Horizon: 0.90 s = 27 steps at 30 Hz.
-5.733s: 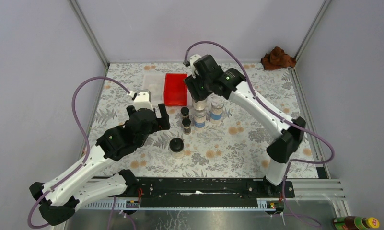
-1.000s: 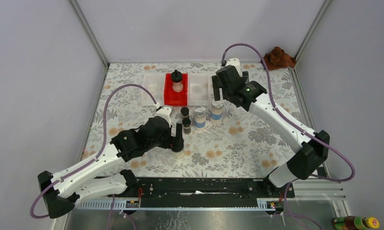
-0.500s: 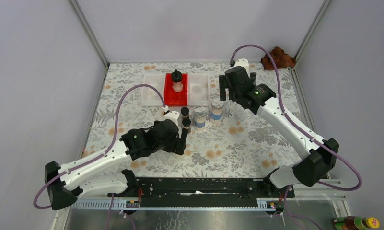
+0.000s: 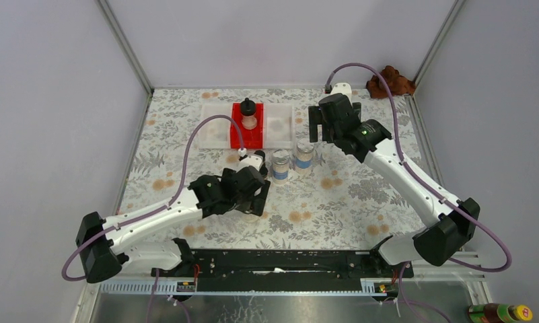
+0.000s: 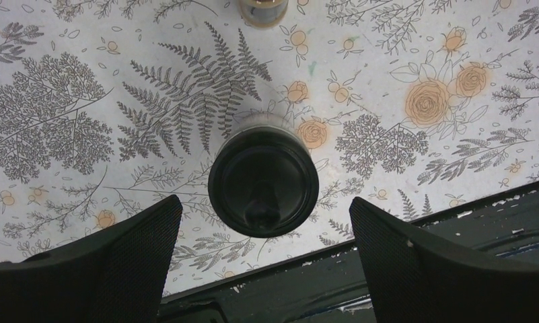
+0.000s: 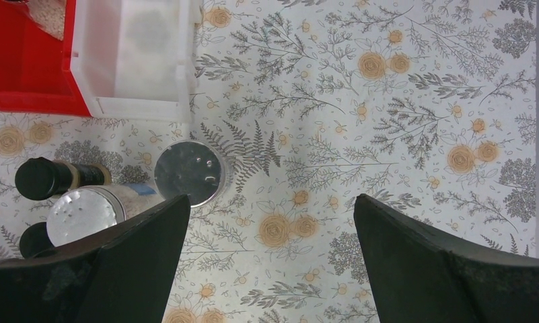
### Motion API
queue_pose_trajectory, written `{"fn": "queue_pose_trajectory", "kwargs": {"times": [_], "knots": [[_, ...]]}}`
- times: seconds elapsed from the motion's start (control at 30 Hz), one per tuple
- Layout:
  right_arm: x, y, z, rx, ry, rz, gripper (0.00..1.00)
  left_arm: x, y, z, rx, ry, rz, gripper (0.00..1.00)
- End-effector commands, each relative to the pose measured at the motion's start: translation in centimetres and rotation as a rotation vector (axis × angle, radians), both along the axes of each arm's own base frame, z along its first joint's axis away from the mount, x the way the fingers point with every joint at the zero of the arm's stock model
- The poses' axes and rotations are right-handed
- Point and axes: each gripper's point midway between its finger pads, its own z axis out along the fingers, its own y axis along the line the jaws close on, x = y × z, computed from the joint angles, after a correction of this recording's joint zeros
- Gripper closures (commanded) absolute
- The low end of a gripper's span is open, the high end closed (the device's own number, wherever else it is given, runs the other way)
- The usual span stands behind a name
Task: Organize the condiment bottles
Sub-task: Pick up the bottle from the center of the board.
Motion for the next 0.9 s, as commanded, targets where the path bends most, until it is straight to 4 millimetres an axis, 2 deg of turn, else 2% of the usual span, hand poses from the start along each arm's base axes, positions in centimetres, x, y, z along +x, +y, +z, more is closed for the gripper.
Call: {"fn": "queue_pose_trajectory", "kwargs": {"times": [0.0, 0.87], "knots": [[-0.3, -0.5, 1.7, 0.04, -0.04, -0.017, 0.0, 0.6, -0.5, 0.6, 0.018, -0.021, -0.006, 0.01], [-0.9, -1.2, 1.6, 0.019, -0.041, -0.014, 0.0, 0.3, -1.4, -1.8, 0.053, 0.051, 0.0, 0.02]]}}
